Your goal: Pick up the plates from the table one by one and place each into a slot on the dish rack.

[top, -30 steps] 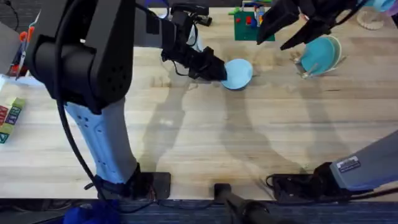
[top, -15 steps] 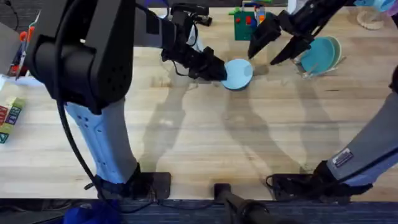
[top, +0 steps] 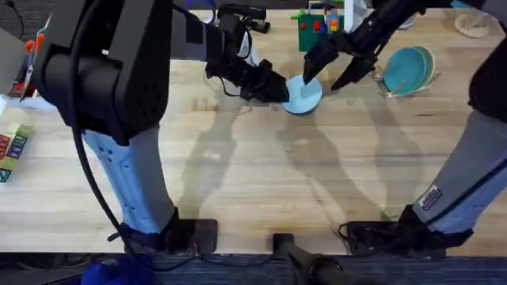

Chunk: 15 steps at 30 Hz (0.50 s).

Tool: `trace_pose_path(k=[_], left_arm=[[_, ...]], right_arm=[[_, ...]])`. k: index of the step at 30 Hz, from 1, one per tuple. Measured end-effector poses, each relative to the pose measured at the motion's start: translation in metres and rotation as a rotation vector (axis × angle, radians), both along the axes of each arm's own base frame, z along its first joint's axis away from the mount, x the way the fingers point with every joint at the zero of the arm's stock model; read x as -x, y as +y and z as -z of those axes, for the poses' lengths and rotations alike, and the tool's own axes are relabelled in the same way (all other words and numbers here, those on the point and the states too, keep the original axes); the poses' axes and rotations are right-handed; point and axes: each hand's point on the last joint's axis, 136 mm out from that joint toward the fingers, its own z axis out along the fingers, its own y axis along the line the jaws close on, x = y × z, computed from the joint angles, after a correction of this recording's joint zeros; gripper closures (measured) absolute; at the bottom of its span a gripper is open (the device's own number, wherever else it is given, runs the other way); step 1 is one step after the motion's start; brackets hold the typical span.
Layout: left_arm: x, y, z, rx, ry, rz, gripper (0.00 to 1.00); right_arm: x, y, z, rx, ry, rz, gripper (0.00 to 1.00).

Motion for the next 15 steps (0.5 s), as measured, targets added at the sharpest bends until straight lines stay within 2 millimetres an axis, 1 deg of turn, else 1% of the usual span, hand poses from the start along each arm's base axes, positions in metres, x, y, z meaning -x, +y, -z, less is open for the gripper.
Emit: trace_pose_path(k=[6,9,13,15], left_arm=[[0.000,0.000,0.000,0.000,0.000,0.000,0.959],[0.000,0.000,0.000,0.000,0.000,0.000,0.960],[0.000,0.000,0.000,0.000,0.000,0.000,0.960],[0.000,0.000,0.000,0.000,0.000,0.000,0.960]], right_arm=[[-0.006,0.001,0.014,0.004,0.008,0.006,0.006],[-0.009,0.003,0.018,0.005,0.002,0.008,0.007],[-0.013,0.010,0.019,0.004,-0.023,-0.001,0.006],[-0.012,0.016,0.022,0.006,-0.023,-0.010,0.007]])
